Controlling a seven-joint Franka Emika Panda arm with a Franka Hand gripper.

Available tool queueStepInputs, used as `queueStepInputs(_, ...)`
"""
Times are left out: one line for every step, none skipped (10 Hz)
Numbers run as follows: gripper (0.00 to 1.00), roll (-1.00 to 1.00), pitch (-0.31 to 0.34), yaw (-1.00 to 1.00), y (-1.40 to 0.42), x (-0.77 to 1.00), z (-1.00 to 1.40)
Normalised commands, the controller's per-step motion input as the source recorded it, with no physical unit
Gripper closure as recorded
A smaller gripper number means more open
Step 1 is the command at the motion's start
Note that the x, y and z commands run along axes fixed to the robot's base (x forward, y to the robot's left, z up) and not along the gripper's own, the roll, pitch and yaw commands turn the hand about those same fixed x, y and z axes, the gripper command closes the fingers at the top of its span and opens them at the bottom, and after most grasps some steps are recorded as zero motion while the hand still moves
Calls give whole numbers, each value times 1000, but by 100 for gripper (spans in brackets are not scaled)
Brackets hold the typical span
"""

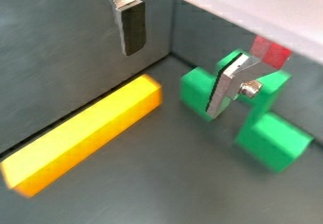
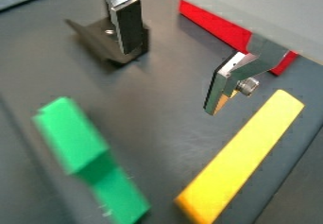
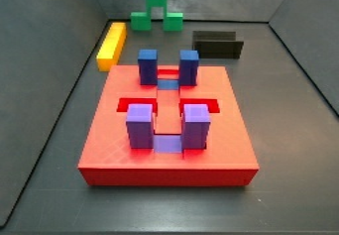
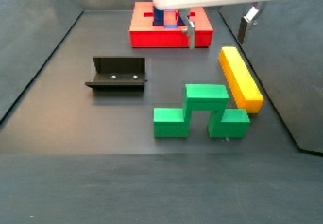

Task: Pick up the yellow object. Move up. Move to above the board. Insert the yellow object.
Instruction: Pick up the yellow object.

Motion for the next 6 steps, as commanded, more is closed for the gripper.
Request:
queueStepInputs(0, 297, 0, 3, -900, -369, -463)
queueStepInputs(0, 264, 0, 0, -831, -506, -491)
queueStepInputs(0, 177, -19, 0, -649, -637, -491)
queueStepInputs(0, 103, -57, -57, -463, -777, -429)
queueStepInputs(0, 54, -64, -106, -363, -771, -443)
queueStepInputs(0, 0, -67, -160, -143, -686, -374)
